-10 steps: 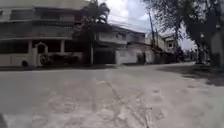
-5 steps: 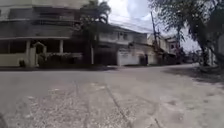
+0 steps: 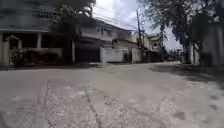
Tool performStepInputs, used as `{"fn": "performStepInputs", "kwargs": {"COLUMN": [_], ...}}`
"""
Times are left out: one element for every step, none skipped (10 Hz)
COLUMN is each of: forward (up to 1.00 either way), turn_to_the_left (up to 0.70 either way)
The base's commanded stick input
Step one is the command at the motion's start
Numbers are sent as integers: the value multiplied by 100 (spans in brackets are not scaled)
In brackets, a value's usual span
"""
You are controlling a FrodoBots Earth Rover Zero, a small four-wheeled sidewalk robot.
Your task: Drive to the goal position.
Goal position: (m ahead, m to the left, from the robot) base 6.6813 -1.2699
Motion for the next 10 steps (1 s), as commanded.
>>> {"fn": "performStepInputs", "kwargs": {"forward": [100,100,100,100,100,100,100,100,100,100], "turn_to_the_left": [-40,-23,-6,0,0,0,0,0,0,0]}}
